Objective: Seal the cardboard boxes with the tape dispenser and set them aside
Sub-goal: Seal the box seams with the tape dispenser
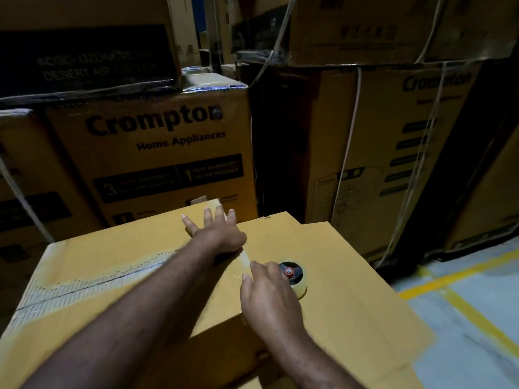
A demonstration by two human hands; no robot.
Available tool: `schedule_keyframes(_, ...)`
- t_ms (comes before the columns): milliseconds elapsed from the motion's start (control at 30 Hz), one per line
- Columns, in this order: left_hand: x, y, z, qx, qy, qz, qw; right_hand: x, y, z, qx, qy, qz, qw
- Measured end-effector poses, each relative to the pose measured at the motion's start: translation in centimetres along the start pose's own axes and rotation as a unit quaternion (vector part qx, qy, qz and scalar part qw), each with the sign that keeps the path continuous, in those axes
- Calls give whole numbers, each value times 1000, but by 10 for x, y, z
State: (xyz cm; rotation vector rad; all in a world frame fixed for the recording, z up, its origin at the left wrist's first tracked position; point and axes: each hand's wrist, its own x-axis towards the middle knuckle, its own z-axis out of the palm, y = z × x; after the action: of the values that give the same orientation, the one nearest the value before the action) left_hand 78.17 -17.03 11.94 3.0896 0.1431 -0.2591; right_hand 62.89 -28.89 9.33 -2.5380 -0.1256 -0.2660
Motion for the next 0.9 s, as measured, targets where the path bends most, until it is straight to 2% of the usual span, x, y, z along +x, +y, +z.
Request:
schedule_keyframes(267,66,-28,-12,-25,14,0,1000,1,-1,-8,-59,-15,-3,998)
schedule_keyframes(333,76,-34,-13,-44,24,-10,999,2,-5,-2,-85,12,-6,996)
schedule_keyframes(467,86,-40,-12,-45,65,-6,997,3,-10,3,-145,19,-13,989)
schedule_keyframes(733,87,-35,-14,-60,130,17,990,44,-41,-11,-195,-87,4,977)
schedule_keyframes(833,92,-37,-13,-63,120,42,990,83,-47,5,-183,-75,36,980)
schedule_keyframes(900,98,-46,-15,-106,81,59,989,116,-48,16,-140,-57,82,985)
